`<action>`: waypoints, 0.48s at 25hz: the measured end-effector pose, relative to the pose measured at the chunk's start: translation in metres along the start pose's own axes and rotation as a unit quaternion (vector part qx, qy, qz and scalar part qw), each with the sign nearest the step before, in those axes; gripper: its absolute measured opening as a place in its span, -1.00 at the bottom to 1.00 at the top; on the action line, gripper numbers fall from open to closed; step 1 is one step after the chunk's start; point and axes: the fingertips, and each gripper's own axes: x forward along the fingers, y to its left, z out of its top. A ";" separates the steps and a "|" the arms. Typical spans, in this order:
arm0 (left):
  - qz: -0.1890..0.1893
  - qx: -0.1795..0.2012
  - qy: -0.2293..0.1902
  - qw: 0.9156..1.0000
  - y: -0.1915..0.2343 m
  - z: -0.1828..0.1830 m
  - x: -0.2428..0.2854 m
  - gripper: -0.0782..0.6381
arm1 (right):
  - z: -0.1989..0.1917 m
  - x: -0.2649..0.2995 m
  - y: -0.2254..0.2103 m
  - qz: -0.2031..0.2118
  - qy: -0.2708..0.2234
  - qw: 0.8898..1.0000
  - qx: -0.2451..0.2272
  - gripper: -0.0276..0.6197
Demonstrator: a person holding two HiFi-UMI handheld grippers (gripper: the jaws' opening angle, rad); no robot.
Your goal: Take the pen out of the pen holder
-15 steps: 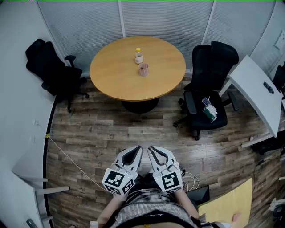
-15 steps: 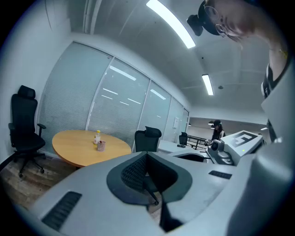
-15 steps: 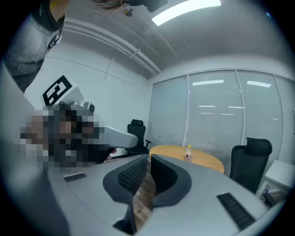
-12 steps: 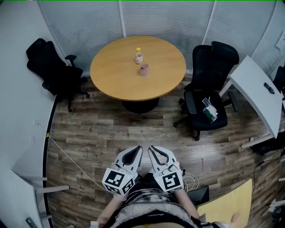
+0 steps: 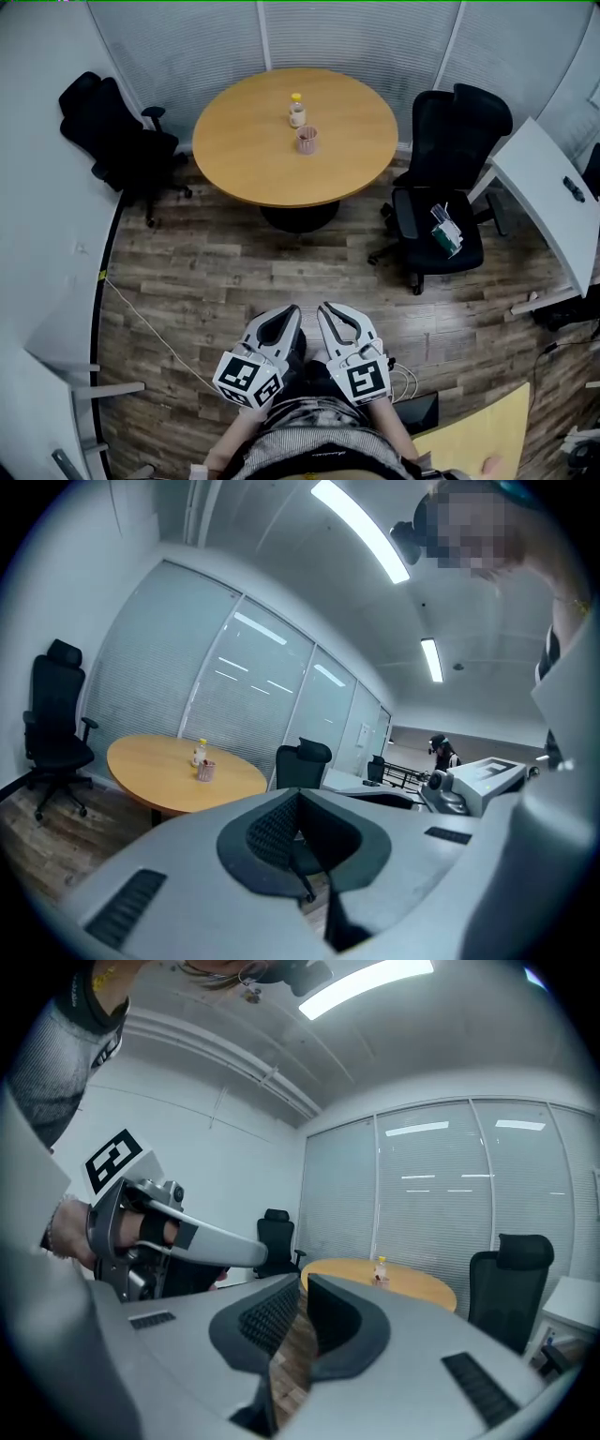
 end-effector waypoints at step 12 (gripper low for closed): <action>-0.040 0.009 0.007 0.999 0.037 0.020 0.060 -0.77 | 0.001 0.049 -0.045 -0.037 0.011 0.999 0.002 -0.78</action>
